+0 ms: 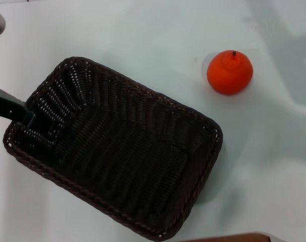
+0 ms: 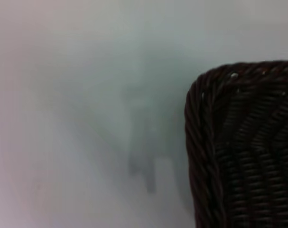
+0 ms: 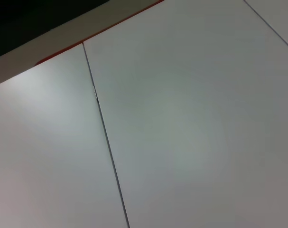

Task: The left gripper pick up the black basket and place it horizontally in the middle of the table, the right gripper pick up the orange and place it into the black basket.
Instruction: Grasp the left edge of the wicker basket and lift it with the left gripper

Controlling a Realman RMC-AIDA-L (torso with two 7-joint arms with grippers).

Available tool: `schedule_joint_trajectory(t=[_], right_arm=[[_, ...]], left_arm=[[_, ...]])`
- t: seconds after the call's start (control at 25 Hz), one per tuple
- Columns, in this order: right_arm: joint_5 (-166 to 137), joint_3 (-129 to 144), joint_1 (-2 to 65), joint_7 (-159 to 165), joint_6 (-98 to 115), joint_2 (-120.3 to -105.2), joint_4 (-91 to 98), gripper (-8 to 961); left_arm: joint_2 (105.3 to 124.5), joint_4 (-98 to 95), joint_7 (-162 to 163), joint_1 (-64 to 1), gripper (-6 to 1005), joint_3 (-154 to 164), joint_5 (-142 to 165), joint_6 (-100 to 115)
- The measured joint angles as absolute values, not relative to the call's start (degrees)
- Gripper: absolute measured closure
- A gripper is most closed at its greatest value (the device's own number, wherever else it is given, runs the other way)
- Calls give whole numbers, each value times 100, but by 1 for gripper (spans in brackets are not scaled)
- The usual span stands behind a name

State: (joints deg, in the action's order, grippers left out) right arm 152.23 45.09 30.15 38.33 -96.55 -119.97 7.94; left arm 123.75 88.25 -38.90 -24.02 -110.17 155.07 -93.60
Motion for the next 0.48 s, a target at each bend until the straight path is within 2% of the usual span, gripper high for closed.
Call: schedule_joint_trajectory(t=[0.24,0.48], right_arm=[[15222,4509,3015,3839,-9630,-11997,804,25],[15222,4509,3031,3841,-9592,-11987,826,25]], left_arm=[[12387,8845,-3868,-2372,251,-10764,15563,-9339],[12397,9004,-3700,-2379,501,-10672,15573,-9380]])
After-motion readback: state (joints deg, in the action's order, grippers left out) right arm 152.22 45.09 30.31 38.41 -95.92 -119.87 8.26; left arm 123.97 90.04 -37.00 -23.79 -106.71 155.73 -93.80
